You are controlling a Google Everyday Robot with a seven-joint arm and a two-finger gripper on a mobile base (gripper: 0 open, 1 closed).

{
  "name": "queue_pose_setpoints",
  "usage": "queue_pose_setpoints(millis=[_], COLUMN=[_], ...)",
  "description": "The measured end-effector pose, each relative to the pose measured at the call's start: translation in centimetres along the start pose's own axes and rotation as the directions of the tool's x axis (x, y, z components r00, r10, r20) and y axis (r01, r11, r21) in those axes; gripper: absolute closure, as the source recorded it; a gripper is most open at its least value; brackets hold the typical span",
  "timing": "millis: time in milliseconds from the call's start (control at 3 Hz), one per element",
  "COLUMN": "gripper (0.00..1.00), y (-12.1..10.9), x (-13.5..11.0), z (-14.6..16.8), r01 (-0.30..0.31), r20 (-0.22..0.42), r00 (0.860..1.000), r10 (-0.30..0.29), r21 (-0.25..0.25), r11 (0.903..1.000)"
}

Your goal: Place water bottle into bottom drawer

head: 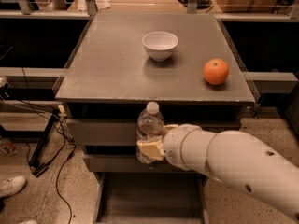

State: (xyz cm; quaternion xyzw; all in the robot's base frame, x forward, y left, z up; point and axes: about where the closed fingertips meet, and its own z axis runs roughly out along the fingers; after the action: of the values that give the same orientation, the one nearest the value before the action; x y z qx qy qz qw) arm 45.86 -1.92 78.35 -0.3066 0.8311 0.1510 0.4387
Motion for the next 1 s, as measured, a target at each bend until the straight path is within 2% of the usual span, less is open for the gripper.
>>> queue_pose_setpoints(millis=[333, 667, 1000], gripper=[1.0, 1.0, 1.0], y=[0.0, 0.5, 1.2], x=[0.0, 1.7, 5.7], z=[0.0, 0.2, 0.1], r01=[0.0, -0.064, -0.156], r20=[0.0, -0.003, -0.013], r00=[1.0, 0.998, 0.987], r10=[0.0, 0.065, 0.159], r21=[0.0, 0.043, 0.139], r11=[1.0, 0.997, 0.978])
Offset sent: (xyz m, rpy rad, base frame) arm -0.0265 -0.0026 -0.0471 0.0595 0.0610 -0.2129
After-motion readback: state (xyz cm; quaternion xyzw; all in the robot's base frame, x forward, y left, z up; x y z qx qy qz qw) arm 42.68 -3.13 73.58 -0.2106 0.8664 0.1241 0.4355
